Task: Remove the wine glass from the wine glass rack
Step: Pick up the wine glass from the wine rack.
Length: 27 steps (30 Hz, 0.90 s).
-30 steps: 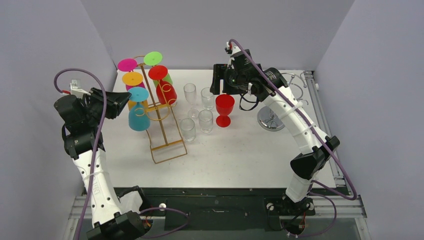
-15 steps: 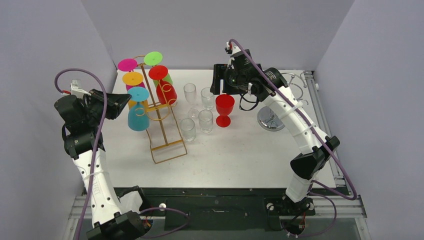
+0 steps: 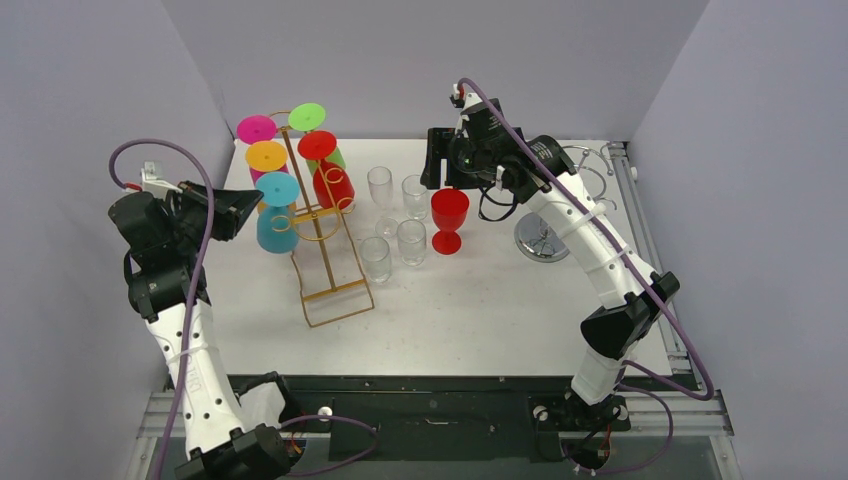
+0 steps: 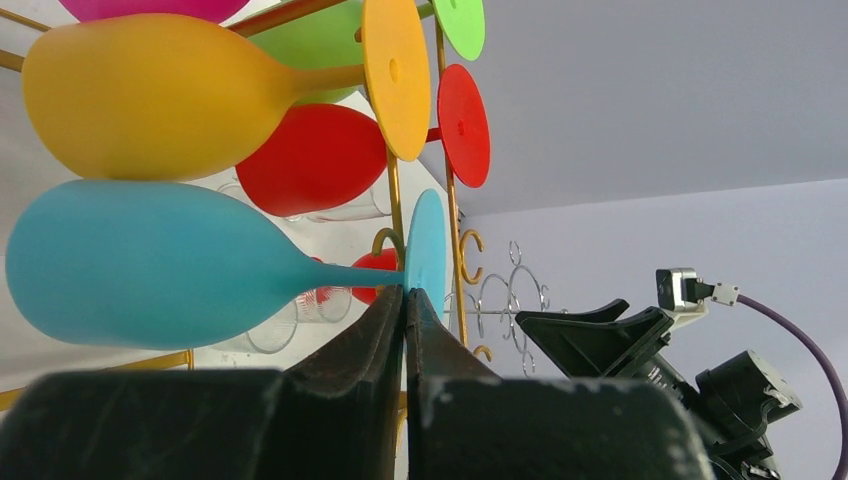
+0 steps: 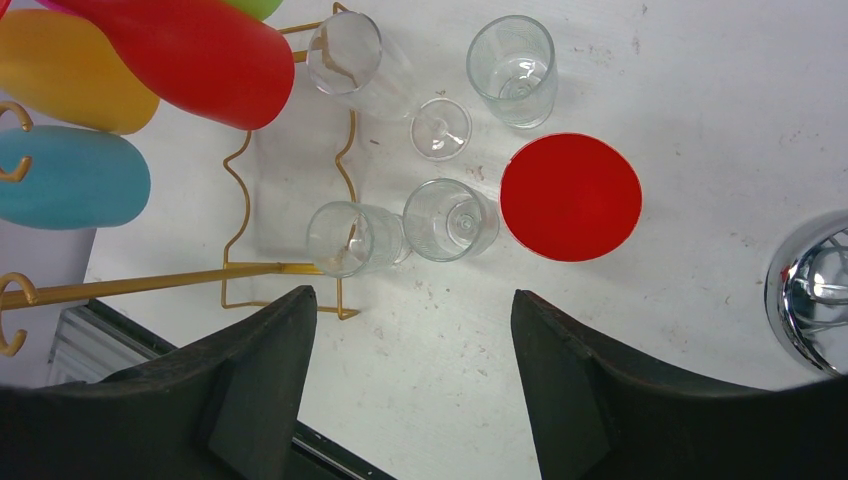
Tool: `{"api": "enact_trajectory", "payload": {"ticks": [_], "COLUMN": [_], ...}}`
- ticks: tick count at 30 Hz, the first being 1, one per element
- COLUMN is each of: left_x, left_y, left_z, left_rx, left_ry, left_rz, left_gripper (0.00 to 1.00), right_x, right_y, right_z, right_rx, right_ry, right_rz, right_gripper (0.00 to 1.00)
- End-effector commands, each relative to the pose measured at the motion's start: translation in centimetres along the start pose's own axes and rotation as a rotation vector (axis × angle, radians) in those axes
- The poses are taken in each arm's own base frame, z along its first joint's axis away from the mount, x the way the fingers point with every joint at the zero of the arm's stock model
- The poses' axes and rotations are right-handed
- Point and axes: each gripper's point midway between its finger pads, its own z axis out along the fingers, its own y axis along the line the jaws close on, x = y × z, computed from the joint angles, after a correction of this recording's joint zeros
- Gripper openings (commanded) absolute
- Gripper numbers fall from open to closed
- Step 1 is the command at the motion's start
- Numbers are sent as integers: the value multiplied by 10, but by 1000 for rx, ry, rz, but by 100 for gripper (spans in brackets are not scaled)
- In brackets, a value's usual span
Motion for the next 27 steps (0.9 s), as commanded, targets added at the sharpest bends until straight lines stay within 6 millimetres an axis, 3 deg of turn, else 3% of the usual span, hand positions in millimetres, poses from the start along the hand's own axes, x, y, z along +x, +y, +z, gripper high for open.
{"api": "enact_trajectory", "payload": {"ticks": [1,27], "left_x": [-8,-22], "left_y": [-33,-32], "left_z": [-16,-35], "left_rx": [72,-12], "left_ry": [-51,-172], "left_rz": [53,72], "left_gripper": [0,0], "right_x": [-22,-16], "right_y": [4,-1], "right_z": [-24,-30], "right_rx": [-20,-3], "right_ry": [-88,-83], "right_rz": [13,7], "right_gripper": [66,66]}}
